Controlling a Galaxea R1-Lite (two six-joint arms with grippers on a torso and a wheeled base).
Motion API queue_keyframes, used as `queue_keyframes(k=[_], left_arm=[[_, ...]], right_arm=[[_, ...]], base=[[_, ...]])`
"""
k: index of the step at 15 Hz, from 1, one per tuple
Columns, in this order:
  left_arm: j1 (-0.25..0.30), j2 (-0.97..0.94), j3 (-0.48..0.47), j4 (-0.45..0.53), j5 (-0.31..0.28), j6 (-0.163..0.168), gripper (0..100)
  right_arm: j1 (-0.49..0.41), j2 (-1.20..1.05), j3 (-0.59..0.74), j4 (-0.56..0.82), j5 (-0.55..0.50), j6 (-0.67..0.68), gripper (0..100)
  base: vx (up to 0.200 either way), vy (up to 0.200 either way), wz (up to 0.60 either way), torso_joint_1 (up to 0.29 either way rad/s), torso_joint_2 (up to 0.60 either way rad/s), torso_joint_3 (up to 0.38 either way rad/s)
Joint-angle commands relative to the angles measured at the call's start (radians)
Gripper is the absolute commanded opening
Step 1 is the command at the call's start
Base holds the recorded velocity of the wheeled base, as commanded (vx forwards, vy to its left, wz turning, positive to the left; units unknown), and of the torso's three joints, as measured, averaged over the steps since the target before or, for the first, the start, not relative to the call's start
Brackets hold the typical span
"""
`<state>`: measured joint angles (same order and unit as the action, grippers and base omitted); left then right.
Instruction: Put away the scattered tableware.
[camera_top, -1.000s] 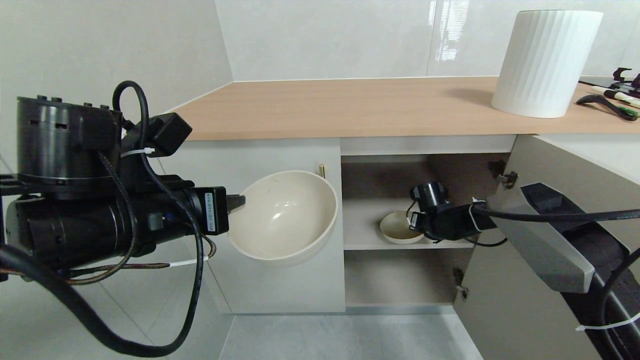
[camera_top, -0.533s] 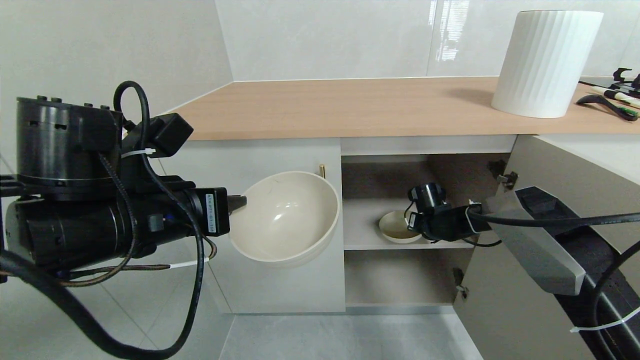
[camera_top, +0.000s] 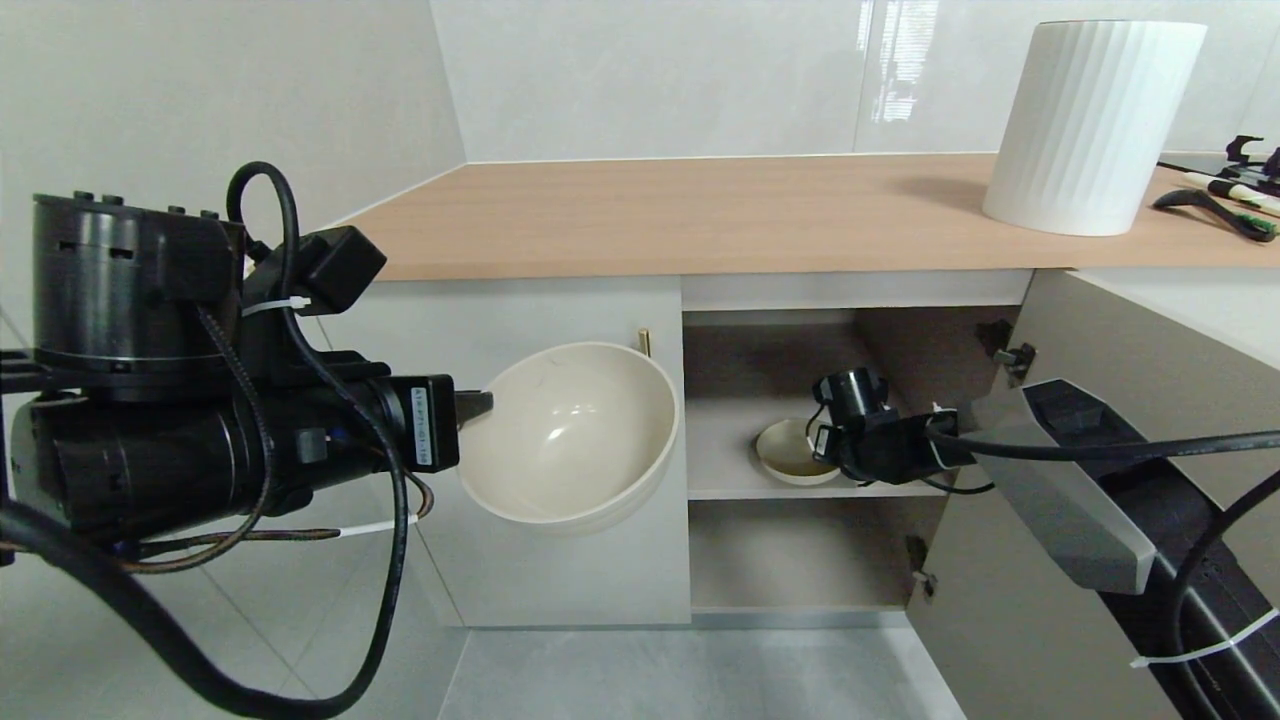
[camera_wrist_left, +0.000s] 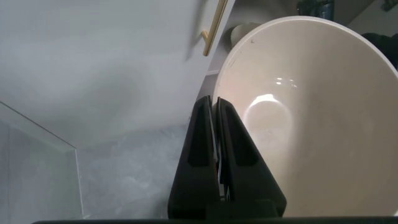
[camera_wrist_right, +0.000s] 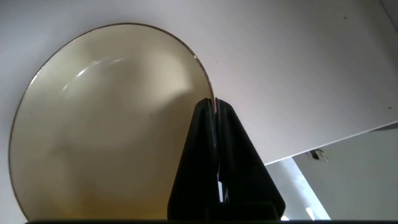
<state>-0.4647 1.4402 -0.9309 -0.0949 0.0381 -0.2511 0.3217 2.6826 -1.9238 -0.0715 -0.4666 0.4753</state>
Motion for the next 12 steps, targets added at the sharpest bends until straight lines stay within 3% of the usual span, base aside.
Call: queue_keyframes(k=[1,4,5,12], left_arm=[[-0.002,0.002,0.0,0.0,0.0,-0.001,0],[-0.002,0.002,0.0,0.0,0.0,-0.001,0],[-0.002,0.002,0.0,0.0,0.0,-0.001,0],[-0.008,0.009,0.0,0.0,0.0,-0.001,0]], right_arm=[[0.0,0.003,-0.004,-0.001,0.0,0.0,0],[-0.001,0.005,-0.007,-0.001,0.0,0.0,0],[-0.001,0.005,-0.012,-0.001,0.0,0.0,100],[-0.001,-0.063,0.017,-0.001,-0.043,0.031,100]], base=[[0.0,0.0,0.0,0.0,0.0,0.0],[0.0,0.0,0.0,0.0,0.0,0.0],[0.0,0.0,0.0,0.0,0.0,0.0],[0.0,0.0,0.0,0.0,0.0,0.0]])
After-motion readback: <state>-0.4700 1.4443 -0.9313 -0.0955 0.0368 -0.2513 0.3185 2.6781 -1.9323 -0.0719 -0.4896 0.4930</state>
